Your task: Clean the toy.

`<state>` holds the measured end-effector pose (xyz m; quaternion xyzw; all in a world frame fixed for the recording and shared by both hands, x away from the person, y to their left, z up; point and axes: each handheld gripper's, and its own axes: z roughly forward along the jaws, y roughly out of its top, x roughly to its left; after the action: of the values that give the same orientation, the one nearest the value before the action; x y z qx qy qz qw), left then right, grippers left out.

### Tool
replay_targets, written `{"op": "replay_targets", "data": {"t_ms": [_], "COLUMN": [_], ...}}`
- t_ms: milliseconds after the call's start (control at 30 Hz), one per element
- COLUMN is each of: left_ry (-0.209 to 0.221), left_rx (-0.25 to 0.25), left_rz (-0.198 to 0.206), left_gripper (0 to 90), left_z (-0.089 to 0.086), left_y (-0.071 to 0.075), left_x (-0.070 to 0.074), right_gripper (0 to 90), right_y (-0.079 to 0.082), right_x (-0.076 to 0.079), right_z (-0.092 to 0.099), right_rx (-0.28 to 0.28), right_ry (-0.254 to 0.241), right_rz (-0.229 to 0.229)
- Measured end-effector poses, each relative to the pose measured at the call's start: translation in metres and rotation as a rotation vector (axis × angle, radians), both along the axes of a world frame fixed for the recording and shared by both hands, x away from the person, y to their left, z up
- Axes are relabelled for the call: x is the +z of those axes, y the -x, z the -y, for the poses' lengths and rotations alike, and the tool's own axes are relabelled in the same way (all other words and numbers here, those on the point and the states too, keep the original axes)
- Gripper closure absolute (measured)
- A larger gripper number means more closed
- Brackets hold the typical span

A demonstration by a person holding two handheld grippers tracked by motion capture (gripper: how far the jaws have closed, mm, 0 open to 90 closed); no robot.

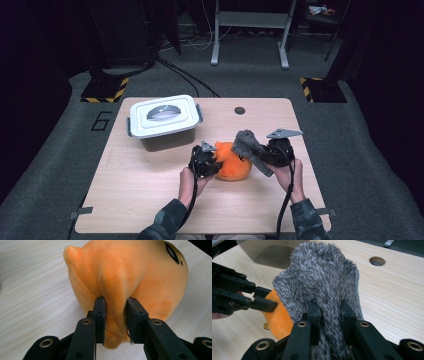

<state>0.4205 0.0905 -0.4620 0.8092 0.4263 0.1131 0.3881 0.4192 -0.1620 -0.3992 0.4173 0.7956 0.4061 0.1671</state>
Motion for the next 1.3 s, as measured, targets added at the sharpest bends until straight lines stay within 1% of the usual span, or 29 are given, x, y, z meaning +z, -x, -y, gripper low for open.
{"op": "replay_targets", "data": {"t_ms": [33,67,100,167,233,300,333,400,433,500,567,600,633,667,733,767,800,833,1000,1033,1067,1200,1267,1300], "left_ry": [-0.008,0.0,-0.002,-0.01,-0.016,-0.015,-0.015,-0.019,-0.016,-0.016,-0.015,-0.013,-0.013,-0.013,-0.009,-0.012,-0.015,-0.015,-0.011,-0.017,-0.017,-0.01,-0.005,-0.004], "left_rx": [-0.008,-0.002,-0.005,-0.009,-0.009,-0.01,-0.01,-0.014,-0.016,-0.024,-0.027,-0.026,-0.026,-0.025,-0.021,-0.024,-0.026,-0.025,-0.025,-0.029,-0.028,-0.023,-0.021,-0.02], "left_rz": [0.0,-0.005,-0.008,-0.003,0.004,0.001,0.001,0.002,0.003,0.01,0.011,0.005,0.005,0.005,0.003,0.006,0.008,0.011,0.004,0.004,0.004,0.003,0.001,-0.001], "left_gripper": [71.0,70.9,70.9,70.9,70.9,71.0,71.0,71.0,71.0,71.0,71.1,71.2,71.3,71.3,71.5,71.6,71.7,71.8,71.8,71.8,71.8,71.8,71.8,71.8], "left_z": [0.0,0.001,0.001,0.001,0.002,0.002,0.002,0.002,0.002,0.002,0.002,0.002,0.002,0.002,0.002,0.003,0.003,0.003,0.004,0.003,0.003,0.003,0.003,0.002], "left_y": [0.0,0.0,0.001,0.001,0.001,0.001,0.001,0.002,0.002,0.002,0.002,0.001,0.001,0.001,0.001,0.001,0.0,0.0,-0.001,-0.001,-0.001,-0.001,-0.002,-0.002], "left_x": [0.0,0.001,0.001,0.001,0.002,0.002,0.002,0.002,0.002,0.002,0.002,0.001,0.001,0.001,0.0,0.0,0.0,-0.001,-0.001,-0.001,-0.001,-0.001,-0.002,-0.002], "right_gripper": [75.1,74.9,74.9,74.8,74.8,74.8,74.8,74.8,74.8,74.8,74.9,74.9,74.9,75.1,75.2,75.2,75.2,75.2,75.2,75.2,75.1,75.1,75.1,75.1], "right_y": [-0.001,-0.001,-0.002,-0.003,-0.004,-0.005,-0.006,-0.009,-0.01,-0.012,-0.014,-0.015,-0.015,-0.015,-0.015,-0.015,-0.016,-0.016,-0.016,-0.016,-0.016,-0.015,-0.014,-0.015], "right_x": [0.0,0.0,0.0,-0.001,-0.001,-0.002,-0.002,-0.003,-0.004,-0.006,-0.01,-0.013,-0.013,-0.018,-0.02,-0.021,-0.021,-0.021,-0.022,-0.022,-0.023,-0.023,-0.022,-0.023], "right_z": [-0.005,-0.01,-0.015,-0.024,-0.035,-0.045,-0.05,-0.058,-0.061,-0.067,-0.073,-0.076,-0.076,-0.078,-0.078,-0.078,-0.075,-0.075,-0.069,-0.068,-0.067,-0.064,-0.063,-0.061], "right_rx": [0.011,0.017,0.027,0.047,0.063,0.08,0.086,0.101,0.099,0.102,0.105,0.104,0.104,0.104,0.096,0.088,0.098,0.092,0.091,0.091,0.081,0.09,0.075,0.08], "right_ry": [0.01,0.022,0.034,0.043,0.066,0.077,0.088,0.087,0.095,0.093,0.11,0.116,0.116,0.138,0.143,0.141,0.141,0.136,0.125,0.128,0.119,0.128,0.121,0.125], "right_rz": [0.002,0.003,0.004,0.008,0.011,0.007,0.014,0.009,0.01,0.002,0.001,0.0,0.0,-0.003,0.001,-0.003,0.002,-0.004,-0.008,-0.008,-0.01,-0.006,-0.014,-0.008]}}
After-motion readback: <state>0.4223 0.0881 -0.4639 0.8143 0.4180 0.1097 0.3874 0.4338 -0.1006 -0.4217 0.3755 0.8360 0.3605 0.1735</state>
